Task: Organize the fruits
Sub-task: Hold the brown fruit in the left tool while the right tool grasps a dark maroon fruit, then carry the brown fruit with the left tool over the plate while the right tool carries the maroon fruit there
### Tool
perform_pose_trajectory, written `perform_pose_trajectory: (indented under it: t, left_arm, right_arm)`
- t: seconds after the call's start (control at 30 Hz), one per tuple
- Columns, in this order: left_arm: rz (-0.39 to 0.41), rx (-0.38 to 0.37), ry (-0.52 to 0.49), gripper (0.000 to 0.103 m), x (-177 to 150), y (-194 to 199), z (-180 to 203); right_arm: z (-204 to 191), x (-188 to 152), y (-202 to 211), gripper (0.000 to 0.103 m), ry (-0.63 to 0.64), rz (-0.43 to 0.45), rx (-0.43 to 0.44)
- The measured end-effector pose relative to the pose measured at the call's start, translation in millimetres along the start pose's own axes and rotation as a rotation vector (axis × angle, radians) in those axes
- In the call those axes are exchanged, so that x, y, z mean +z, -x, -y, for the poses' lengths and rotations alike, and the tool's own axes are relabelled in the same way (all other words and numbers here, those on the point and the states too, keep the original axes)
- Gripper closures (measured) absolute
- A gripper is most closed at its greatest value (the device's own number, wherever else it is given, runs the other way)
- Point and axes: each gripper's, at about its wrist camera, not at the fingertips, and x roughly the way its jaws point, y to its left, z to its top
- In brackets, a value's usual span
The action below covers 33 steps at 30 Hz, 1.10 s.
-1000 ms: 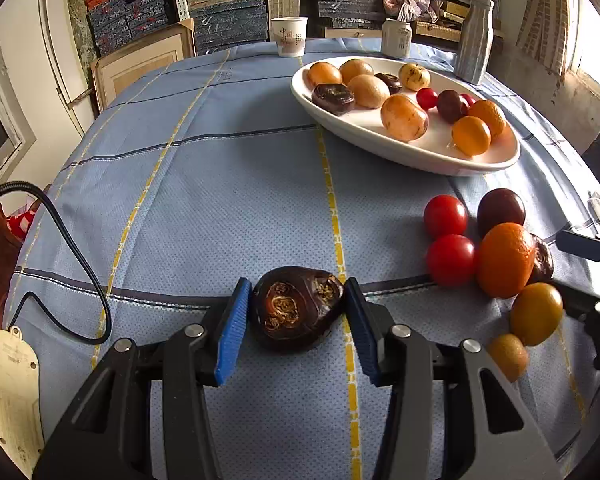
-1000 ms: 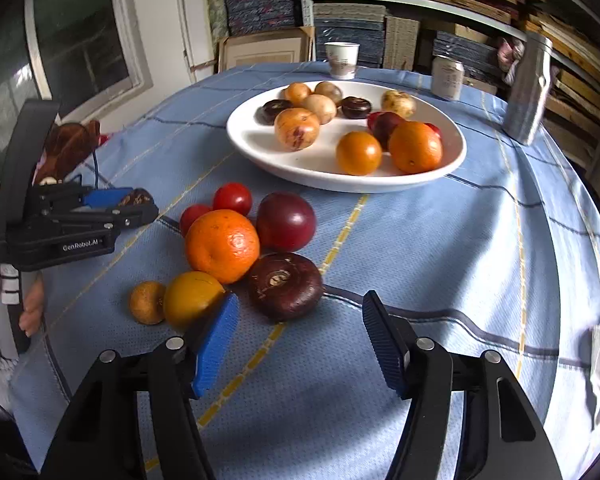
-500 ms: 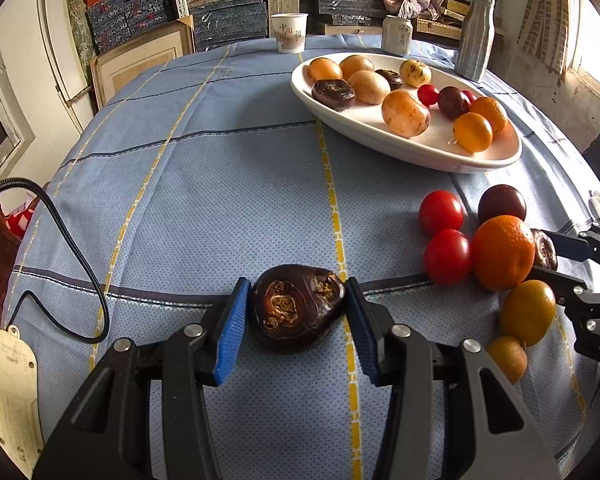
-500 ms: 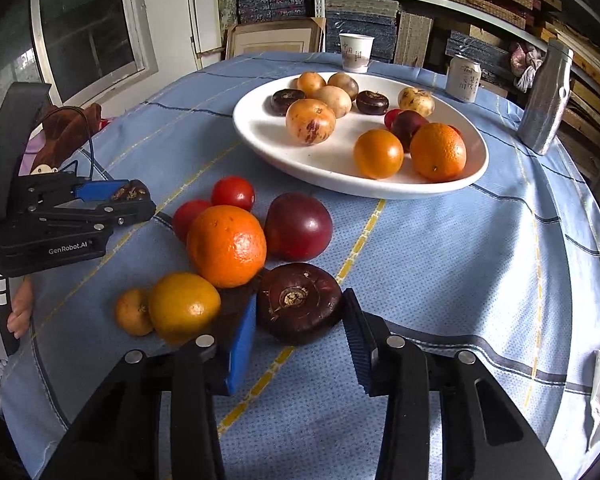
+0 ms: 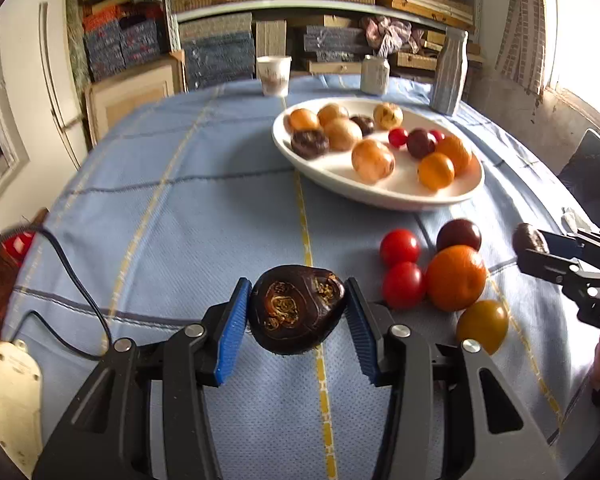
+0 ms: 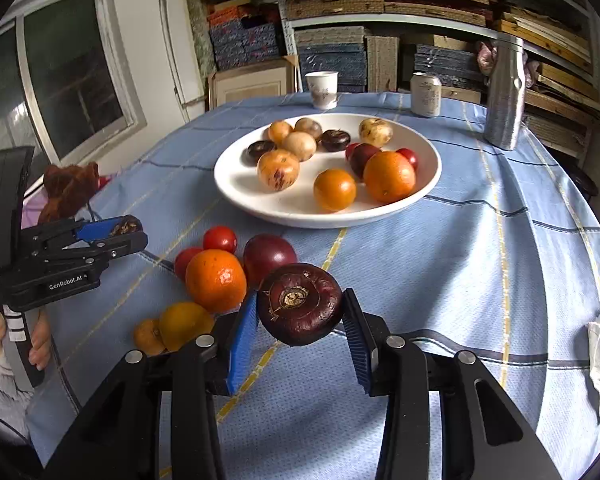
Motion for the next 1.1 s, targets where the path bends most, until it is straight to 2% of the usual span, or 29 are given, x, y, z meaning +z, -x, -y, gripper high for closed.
perform_pose_trajectory:
  t: [0.17,0.3,0.4,0.53,0.63,0.8,0.87,1.0,1.1]
  left_arm:
    - [0.042,0.014,-0.024,0.056,36.5,19.3,3.5]
    - [0.106,0.016,-0.039,0.056,85.6,37.5,9.9]
    - [0.141,-0.002,-0.043,0.056,110.2,42.4,18.6]
    - [0.162,-0.039,-0.05,0.056,138.2,35.4,33.9]
    - [0.144,-0.059,-0.056,0.056,148.6,17.1,42.8]
    - [0.077,-0.084,-0.027,0.056,133.1,-19.7,35.5]
    - [0.038,-0.094,-0.024,0.056,108.5,-20.8,23.2]
    - [-0.033,-0.045,-0.042,0.056,56.3,-11.3,0.6]
    - [-0.068,-0.041,-0.071,0.056,25.1,-8.6,1.0]
  right_arm:
    - [15.4,17.1,20.9,0.06,-0.037,0.041,0.015]
    - [19.0,50.1,51.0,0.061,-0.006,0.121,-0.03]
    - [19.2,75.3,72.1,0.061,0.018,0.183,-0.053]
    - [23.1,107.8,84.5,0.061,0.024,0.245,-0.066]
    - [27.6,130.8,77.5,0.061,0.01,0.259,-0.058]
    - [28.8,148.0,43.3,0.061,0.005,0.218,-0.031]
    - [27.8,144.0,32.7,0.061,0.008,0.202,-0.015]
    - [24.3,132.2,18.2,0.061,0.009,0.174,0.021]
    - [24.1,131.6,9.3,0.061,0.001,0.153,0.035]
